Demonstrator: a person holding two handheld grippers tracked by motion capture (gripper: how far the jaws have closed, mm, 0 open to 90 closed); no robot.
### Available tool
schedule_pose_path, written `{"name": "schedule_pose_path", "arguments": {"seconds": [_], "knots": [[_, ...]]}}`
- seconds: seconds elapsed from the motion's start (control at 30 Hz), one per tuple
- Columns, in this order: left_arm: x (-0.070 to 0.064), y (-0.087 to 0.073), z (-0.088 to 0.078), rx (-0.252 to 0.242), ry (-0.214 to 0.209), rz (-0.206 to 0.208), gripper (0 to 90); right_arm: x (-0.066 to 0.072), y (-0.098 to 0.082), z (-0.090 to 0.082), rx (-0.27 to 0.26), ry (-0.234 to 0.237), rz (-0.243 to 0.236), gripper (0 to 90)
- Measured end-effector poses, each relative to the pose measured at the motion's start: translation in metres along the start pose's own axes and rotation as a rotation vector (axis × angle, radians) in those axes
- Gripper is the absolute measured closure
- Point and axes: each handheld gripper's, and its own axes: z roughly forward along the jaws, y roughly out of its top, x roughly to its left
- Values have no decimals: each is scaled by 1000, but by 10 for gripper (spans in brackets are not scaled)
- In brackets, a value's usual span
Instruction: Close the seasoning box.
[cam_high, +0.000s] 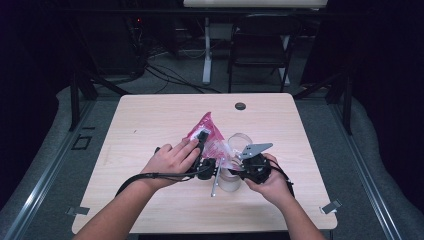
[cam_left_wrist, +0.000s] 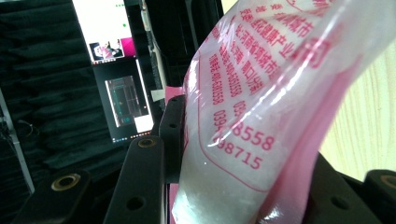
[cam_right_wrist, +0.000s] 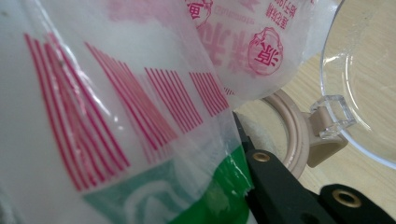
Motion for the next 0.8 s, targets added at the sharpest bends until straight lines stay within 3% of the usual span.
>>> {"name": "schedule_pose_path", "arguments": {"seconds": [0.57, 0.8], "knots": [[-7, -6, 2, 5, -15, -43, 655, 1, 0, 1, -4, -14, -5, 900], [-8, -7, 2, 7, -20, -36, 653, 1, 0, 1, -6, -16, -5, 900]]}}
